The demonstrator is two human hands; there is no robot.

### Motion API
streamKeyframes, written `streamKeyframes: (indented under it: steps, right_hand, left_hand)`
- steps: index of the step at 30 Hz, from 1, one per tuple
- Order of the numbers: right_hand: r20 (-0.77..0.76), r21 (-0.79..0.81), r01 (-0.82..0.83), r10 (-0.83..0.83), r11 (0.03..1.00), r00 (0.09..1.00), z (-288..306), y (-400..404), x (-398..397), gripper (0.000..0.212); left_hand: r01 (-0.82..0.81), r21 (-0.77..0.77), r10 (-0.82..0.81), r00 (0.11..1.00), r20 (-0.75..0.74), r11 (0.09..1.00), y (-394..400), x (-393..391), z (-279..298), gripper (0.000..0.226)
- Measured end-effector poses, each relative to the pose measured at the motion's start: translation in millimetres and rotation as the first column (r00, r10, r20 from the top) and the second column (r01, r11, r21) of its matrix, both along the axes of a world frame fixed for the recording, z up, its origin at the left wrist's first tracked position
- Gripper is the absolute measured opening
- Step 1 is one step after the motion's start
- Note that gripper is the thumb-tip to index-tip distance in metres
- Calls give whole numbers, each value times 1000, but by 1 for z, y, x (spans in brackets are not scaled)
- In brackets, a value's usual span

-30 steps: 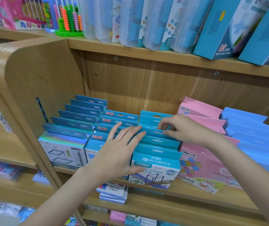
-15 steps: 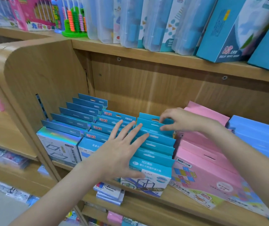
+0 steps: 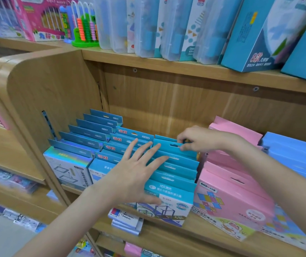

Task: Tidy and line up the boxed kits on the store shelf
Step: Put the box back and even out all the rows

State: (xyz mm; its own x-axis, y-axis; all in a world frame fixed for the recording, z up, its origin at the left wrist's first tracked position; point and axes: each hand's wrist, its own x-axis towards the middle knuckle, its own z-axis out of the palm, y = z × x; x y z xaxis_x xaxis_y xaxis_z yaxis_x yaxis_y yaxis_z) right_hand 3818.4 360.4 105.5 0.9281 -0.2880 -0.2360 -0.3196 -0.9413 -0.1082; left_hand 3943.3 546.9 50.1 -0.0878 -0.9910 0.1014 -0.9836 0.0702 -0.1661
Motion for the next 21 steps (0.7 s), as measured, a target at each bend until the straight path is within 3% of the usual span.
streamKeyframes:
  steps: [2,8,13,18,21]
  right_hand:
    - [-19,-36,14,-15,999,1000,0,3,1,13]
    - [-41,-50,108,-110,993,993,-2,6,-5,12]
    - [178,-3,189,-186,982,966,10,11,-28,14]
    - [411,61,330,-325,942,852,20,39,-98,15]
    - [371,61,414,-406,908,835,8,65,-129,38]
  left_hand:
    - [-14,49,12,1000,28,999,1,0,1,92]
    - [6,-8,-6,1000,-2,1000,1,3,-5,92]
    - [18,-57,-17,1000,10,998,0,5,-10,93]
    - [81,-100,-75,995,60,992,0,-5,-7,95]
    - [140,-82,-137,989,49,987,-3,-24,-4,97]
